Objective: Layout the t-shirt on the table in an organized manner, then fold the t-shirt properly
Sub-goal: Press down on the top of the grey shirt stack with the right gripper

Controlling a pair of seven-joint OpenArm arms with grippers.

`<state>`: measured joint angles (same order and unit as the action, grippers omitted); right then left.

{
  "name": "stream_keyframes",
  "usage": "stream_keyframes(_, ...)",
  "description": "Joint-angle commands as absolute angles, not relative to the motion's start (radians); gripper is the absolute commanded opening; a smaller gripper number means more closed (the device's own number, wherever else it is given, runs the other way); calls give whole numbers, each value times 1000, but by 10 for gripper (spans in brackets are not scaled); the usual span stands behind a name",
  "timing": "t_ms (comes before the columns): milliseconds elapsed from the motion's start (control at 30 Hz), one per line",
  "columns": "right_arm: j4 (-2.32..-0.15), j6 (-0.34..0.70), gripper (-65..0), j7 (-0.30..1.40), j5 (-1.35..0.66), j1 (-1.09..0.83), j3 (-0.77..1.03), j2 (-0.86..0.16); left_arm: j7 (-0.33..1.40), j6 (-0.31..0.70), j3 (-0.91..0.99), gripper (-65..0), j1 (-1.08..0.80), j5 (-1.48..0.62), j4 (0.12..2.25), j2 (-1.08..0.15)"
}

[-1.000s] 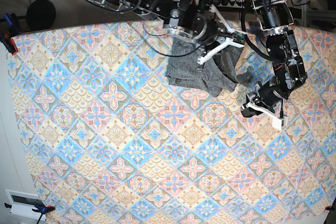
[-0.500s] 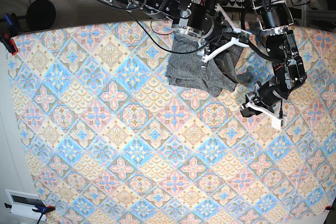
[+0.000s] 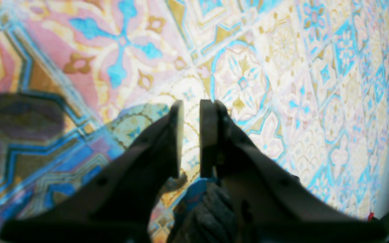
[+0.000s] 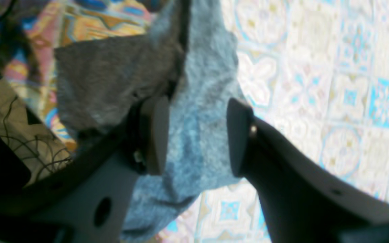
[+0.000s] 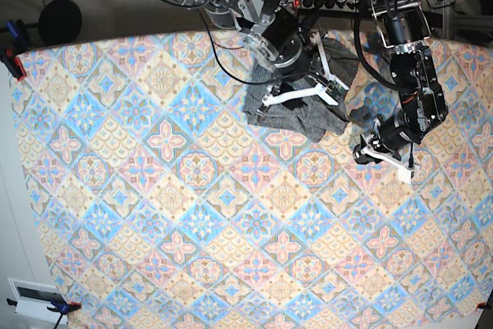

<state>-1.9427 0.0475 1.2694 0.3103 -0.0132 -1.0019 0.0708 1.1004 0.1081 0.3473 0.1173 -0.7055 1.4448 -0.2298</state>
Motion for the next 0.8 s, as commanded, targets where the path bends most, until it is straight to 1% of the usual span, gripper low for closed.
stream_keyframes(0, -1960, 82, -391, 1264, 343, -28, -1012, 50, 1082, 116, 351, -557, 145, -720, 1461, -242)
stream_keyframes(100, -1960, 91, -391, 1285, 328, -27, -1012, 36, 1082, 116, 348, -557, 150, -720, 1461, -242)
stream_keyframes(200, -1960, 188, -391, 1280, 272, -28, -1033, -21, 1082, 114, 346, -557, 150, -719, 1461, -242)
stream_keyframes(267, -1960, 222, -391, 1280, 268, -31, -1063, -59, 1082, 114, 348, -557, 150, -719, 1461, -243)
stream_keyframes(367, -1960, 223, -388, 1283, 263, -28, -1084, -99, 1082, 114, 348, -557, 154, -719, 1460, -265)
stream_keyframes(533, -1960, 225, -389, 1282, 263, -28, -1090, -102, 1082, 114, 348, -557, 203, -720, 1419, -303)
stream_keyframes(667, -1960, 225, -390, 1282, 268, -28, -1082, -105, 1087, 114, 346, -557, 226, -720, 1386, -308)
stream_keyframes(767, -1960, 225, -390, 1280, 266, -31, -1082, -143, 1090, 114, 344, -557, 220, -722, 1386, -303)
